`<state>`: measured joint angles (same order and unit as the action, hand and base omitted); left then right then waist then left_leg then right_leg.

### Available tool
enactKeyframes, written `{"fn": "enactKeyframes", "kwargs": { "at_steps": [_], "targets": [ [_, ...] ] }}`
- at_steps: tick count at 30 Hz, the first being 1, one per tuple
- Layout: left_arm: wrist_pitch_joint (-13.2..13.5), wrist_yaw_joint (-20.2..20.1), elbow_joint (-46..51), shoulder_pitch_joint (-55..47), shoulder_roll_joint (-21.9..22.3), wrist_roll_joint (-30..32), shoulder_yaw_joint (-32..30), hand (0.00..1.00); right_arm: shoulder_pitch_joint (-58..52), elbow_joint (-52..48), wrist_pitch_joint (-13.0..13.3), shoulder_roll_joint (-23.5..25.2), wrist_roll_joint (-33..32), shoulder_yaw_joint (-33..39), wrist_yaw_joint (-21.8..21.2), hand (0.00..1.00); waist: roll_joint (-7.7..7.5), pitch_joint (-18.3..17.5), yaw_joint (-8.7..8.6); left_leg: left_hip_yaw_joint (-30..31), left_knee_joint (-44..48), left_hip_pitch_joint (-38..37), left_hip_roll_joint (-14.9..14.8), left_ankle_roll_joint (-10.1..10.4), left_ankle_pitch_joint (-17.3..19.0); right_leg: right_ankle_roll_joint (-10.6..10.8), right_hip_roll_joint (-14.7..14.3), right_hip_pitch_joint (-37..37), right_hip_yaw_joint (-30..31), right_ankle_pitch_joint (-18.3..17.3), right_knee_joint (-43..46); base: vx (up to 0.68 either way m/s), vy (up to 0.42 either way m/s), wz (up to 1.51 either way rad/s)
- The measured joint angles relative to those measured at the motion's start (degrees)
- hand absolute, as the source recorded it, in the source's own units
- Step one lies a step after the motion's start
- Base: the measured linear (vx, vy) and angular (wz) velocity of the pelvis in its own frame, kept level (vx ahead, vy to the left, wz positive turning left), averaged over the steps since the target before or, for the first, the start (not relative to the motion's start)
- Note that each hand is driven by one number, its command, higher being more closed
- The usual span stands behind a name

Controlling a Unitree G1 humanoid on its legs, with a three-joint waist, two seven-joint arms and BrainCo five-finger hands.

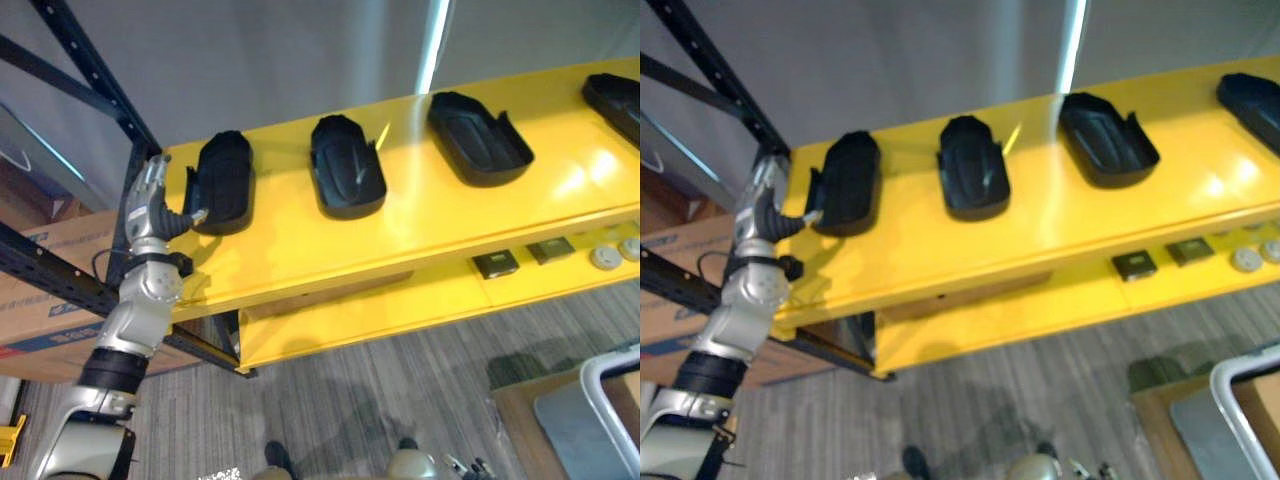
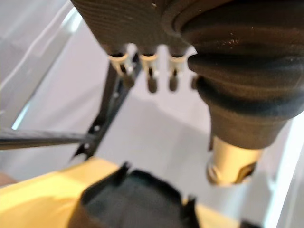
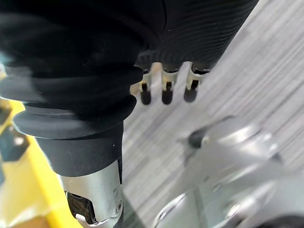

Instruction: Walk over and take plastic housings, then place them on the shelf

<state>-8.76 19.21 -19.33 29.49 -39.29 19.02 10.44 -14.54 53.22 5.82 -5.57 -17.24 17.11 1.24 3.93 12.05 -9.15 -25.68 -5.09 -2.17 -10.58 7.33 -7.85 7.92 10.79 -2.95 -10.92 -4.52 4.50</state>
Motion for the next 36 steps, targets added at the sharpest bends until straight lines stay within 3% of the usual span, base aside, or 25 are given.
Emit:
{"fn": "enactKeyframes", "kwargs": {
  "at_steps": [7, 14, 19, 25, 32, 36],
  "targets": [
    [-3.82, -12.07, -4.21, 2.17, -1.48, -0.16, 2.4, 0.0, -0.11, -0.05, -0.03, -0.04, 0.13, 0.37, -1.05, 0.0, 0.06, 0.08, -1.1, -1.53, -0.05, 0.27, 0.08, 0.0, 0.29, -0.33, -0.01, 0.83, 1.56, 1.3, -1.94, -0.07, 0.029, -0.11],
    [-4.8, -17.86, -7.11, 4.67, -1.92, -0.11, 6.06, 0.0, -0.23, -0.1, 0.09, -0.12, 0.11, 1.43, -1.4, 0.0, 0.29, 0.22, -1.09, -1.47, -0.02, 0.41, 0.2, 0.0, 0.29, -0.04, -0.04, 0.58, 1.58, 2.28, -2.57, 0.05, 0.002, -0.01],
    [-5.78, -18.42, -7.84, 8.8, -2.03, -0.16, 6.08, 0.0, 1.22, 0.0, 0.02, -0.44, 0.04, 1.47, -1.47, 0.0, 0.41, 1.84, -1.37, -1.46, 0.29, 1.44, 0.22, -0.03, 0.22, -0.02, -0.12, 1.54, 2.09, 2.29, -1.94, 0.04, 0.0, 0.03],
    [-5.7, -17.62, -7.97, 13.11, -2.09, -0.66, 6.08, 0.0, 4.18, -0.15, 0.1, -1.34, -0.07, 3.51, -2.46, 0.0, -0.43, 8.65, -1.68, -1.46, 0.38, 2.5, 0.2, -0.28, 0.08, -0.81, 0.0, 5.38, 3.57, 1.61, 3.29, -0.02, 0.011, -0.01],
    [-6.04, -18.19, -8.62, 14.68, -3.51, -1.09, 5.73, 0.0, 4.67, -0.41, 0.26, -1.67, -0.13, 3.68, -2.81, 0.0, -0.1, 10.79, -1.59, -1.16, 0.38, 3.22, 0.34, -0.46, -0.15, -0.35, 0.25, 7.66, 4.58, -2.01, 7.3, -0.01, 0.002, 0.02],
    [-6.39, -21.18, -8.45, 15.59, -4.12, -1.04, 5.55, 0.0, 4.72, -0.97, 0.45, -1.7, -0.13, 3.59, -2.77, 0.0, 0.26, 11.25, -1.51, -1.03, 0.38, 3.28, 0.32, -0.45, -0.14, -0.08, 0.26, 7.84, 4.61, -2.38, 7.88, 0.03, -0.003, 0.02]
  ]
}}
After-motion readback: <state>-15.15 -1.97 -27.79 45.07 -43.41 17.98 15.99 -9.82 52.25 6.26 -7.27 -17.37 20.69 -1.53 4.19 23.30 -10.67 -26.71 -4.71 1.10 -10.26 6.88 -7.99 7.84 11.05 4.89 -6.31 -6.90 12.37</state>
